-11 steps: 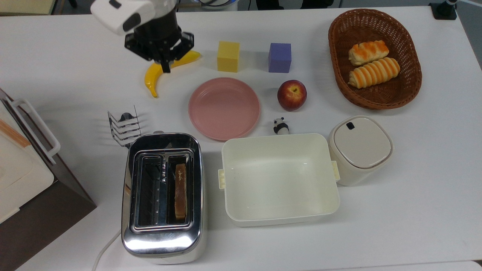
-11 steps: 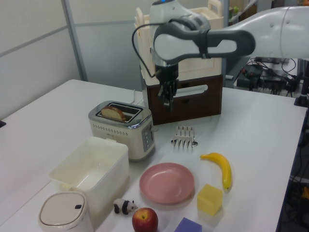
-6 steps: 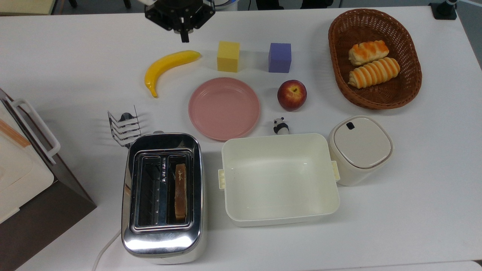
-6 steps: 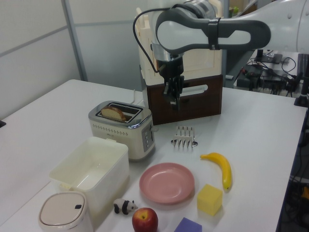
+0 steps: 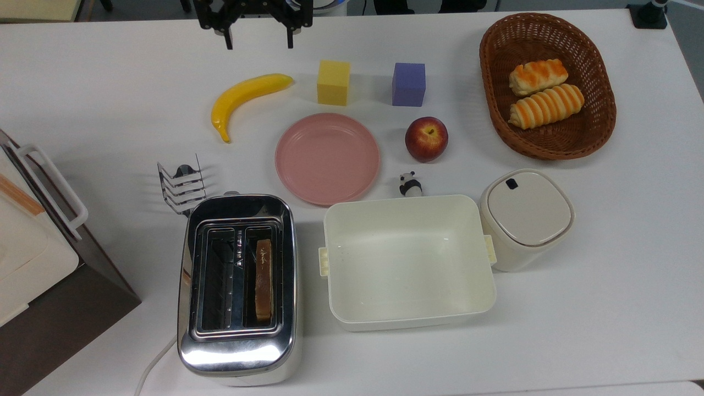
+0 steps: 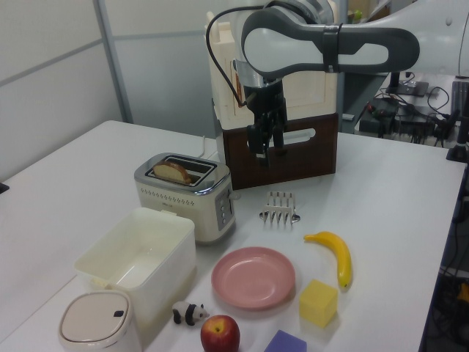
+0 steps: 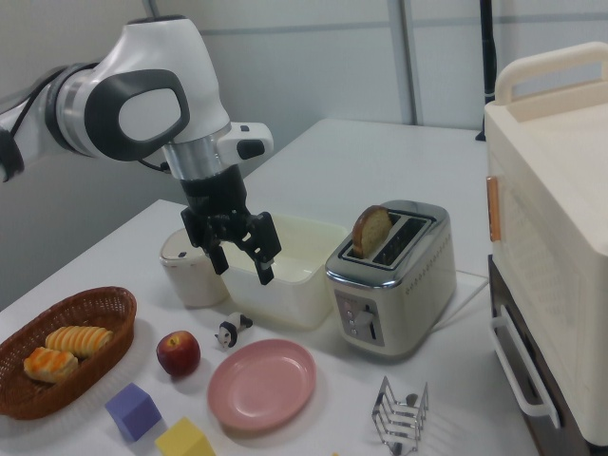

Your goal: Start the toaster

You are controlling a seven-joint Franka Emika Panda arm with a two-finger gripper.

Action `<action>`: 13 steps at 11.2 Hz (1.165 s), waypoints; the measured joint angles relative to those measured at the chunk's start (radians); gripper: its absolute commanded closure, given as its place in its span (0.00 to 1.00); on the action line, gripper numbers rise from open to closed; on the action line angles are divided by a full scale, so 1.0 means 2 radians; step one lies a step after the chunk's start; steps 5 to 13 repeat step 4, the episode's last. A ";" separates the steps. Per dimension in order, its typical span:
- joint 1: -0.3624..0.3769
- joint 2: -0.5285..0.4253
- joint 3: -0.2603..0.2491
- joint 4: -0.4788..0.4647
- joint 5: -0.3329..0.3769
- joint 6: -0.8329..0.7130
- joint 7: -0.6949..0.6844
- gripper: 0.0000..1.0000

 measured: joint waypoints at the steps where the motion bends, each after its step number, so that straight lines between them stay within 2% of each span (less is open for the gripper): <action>1: 0.000 0.000 -0.001 0.000 0.000 0.000 0.000 0.00; 13: -0.002 0.001 -0.002 -0.001 0.000 0.000 0.000 0.00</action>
